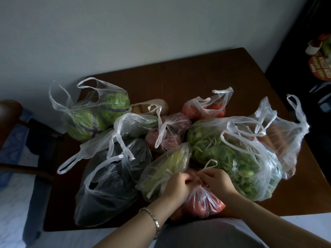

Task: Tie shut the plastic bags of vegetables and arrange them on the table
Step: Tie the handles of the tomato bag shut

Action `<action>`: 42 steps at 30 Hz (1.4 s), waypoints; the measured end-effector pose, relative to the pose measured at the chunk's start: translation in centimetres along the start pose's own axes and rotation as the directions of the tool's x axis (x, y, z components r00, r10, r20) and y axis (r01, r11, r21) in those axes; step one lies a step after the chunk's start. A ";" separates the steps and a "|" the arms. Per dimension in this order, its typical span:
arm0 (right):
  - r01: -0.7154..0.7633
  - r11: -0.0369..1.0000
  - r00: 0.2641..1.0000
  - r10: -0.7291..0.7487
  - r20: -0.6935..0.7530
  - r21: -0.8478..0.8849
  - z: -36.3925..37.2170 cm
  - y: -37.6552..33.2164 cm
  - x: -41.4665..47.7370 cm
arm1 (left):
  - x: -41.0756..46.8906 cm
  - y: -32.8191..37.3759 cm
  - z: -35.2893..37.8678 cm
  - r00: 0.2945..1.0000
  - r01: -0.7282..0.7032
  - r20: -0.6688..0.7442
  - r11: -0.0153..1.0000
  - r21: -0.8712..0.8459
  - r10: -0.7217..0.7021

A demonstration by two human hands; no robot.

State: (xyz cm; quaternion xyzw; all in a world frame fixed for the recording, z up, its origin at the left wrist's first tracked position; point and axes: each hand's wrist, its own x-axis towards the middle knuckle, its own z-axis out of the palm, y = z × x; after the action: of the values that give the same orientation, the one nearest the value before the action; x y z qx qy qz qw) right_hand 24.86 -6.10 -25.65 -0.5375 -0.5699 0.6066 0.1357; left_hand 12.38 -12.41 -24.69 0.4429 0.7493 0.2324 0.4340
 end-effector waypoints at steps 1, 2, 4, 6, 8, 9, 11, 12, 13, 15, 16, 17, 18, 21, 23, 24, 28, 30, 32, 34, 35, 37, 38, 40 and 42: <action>0.003 1.000 1.000 -0.003 -0.009 -0.021 0.1 0.0 0.0 | 0.1 -0.1 0.1 1.000 0.001 -0.018 1.000 -0.019 -0.001; 0.007 0.999 1.000 -0.008 -0.019 -0.047 0.2 0.1 0.1 | 0.1 -0.2 0.2 1.000 -0.003 -0.029 0.999 -0.033 0.002; -0.001 0.997 0.999 -0.002 -0.033 -0.083 0.3 0.1 0.3 | 0.4 -0.1 0.3 1.000 0.011 -0.020 0.998 -0.060 -0.012; -0.037 0.998 0.998 0.034 -0.046 -0.057 0.3 -0.1 0.5 | 0.7 -0.2 0.4 0.998 0.064 0.002 0.993 -0.104 -0.064; -0.071 0.997 0.995 0.068 -0.074 -0.030 0.3 -0.3 0.7 | 1.0 -0.3 0.4 0.993 0.119 0.029 0.984 -0.132 -0.116; -0.078 0.997 0.993 0.076 -0.089 -0.021 0.3 -0.4 0.6 | 1.2 -0.5 0.5 0.989 0.148 0.042 0.977 -0.153 -0.143; -0.073 0.997 0.994 0.070 -0.083 -0.032 0.2 -0.4 0.5 | 1.5 -0.7 0.6 0.976 0.215 0.064 0.957 -0.197 -0.206; -0.052 0.997 0.997 0.049 -0.055 -0.059 0.1 -0.4 0.2 | 1.6 -0.8 0.6 0.970 0.242 0.070 0.946 -0.215 -0.233; -0.014 0.996 1.000 0.013 -0.016 -0.092 0.0 -0.4 -0.1 | 1.8 -1.0 0.6 0.964 0.265 0.076 0.936 -0.233 -0.254; 0.113 0.977 0.993 -0.104 0.060 -0.178 -0.5 -0.4 -0.6 | 2.0 -1.1 0.5 0.956 0.293 0.100 0.916 -0.273 -0.275; 0.183 0.951 0.982 -0.163 0.099 -0.251 -0.6 -0.6 -0.8 | 2.0 -1.0 0.5 0.952 0.306 0.111 0.906 -0.294 -0.285; 0.246 0.911 0.968 -0.213 0.135 -0.330 -0.7 -0.7 -0.9 | 2.0 -1.0 0.5 0.948 0.318 0.120 0.899 -0.302 -0.295; 0.300 0.869 0.953 -0.253 0.168 -0.394 -0.7 -0.9 -1.0 | 2.0 -1.0 0.4 0.945 0.327 0.128 0.897 -0.298 -0.302; 0.382 0.758 0.923 -0.291 0.250 -0.528 -0.5 -1.4 -0.8 | 2.0 -1.2 0.3 0.942 0.333 0.139 0.904 -0.267 -0.306; 0.401 0.731 0.914 -0.281 0.293 -0.552 -0.4 -1.5 -0.5 | 1.9 -1.3 0.4 0.944 0.329 0.134 0.902 -0.280 -0.303; 0.396 0.731 0.916 -0.268 0.300 -0.556 -0.5 -1.4 -0.4 | 1.9 -1.4 0.3 0.943 0.330 0.128 0.903 -0.276 -0.306; 0.319 0.775 0.943 -0.203 0.263 -0.545 -0.6 -1.1 0.1 | 1.8 -1.1 0.1 0.954 0.295 0.119 0.927 -0.232 -0.274; 0.259 0.829 0.963 -0.180 0.202 -0.495 -0.6 -1.0 0.1 | 1.7 -0.7 -0.1 0.961 0.268 0.121 0.943 -0.195 -0.248; 0.204 0.875 0.977 -0.154 0.147 -0.440 -0.6 -0.8 0.1 | 1.6 -0.3 -0.4 0.966 0.239 0.135 0.957 -0.162 -0.219; 0.180 0.896 0.982 -0.141 0.124 -0.406 -0.7 -0.6 0.1 | 1.5 0.1 -0.7 0.972 0.194 0.158 0.975 -0.107 -0.176; 0.179 0.901 0.983 -0.144 0.117 -0.396 -0.7 -0.5 0.2 | 1.5 0.2 -0.8 0.975 0.164 0.163 0.983 -0.078 -0.150; 0.190 0.916 0.981 -0.163 0.104 -0.353 -0.8 -0.5 0.1 | 1.4 0.4 -1.0 0.981 0.118 0.158 0.992 -0.041 -0.110; 0.190 0.930 0.981 -0.169 0.095 -0.315 -0.8 -0.6 0.2 | 1.3 0.5 -1.1 0.985 0.097 0.145 0.995 -0.036 -0.091; 0.135 0.973 0.987 -0.116 0.112 -0.188 -1.0 -0.7 0.3 | 1.1 0.5 -1.2 0.991 0.059 0.126 0.997 -0.041 -0.054; 0.040 0.996 0.979 -0.022 0.202 -0.084 -1.5 -0.7 0.7 | 0.8 0.4 -1.2 0.992 0.041 0.118 0.997 -0.059 -0.034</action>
State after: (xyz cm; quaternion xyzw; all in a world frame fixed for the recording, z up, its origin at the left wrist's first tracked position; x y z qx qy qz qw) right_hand 25.53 -4.52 -25.02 -0.4699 -0.6149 0.6301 0.0634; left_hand 11.36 -11.43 -24.16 0.4281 0.7233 0.2208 0.4948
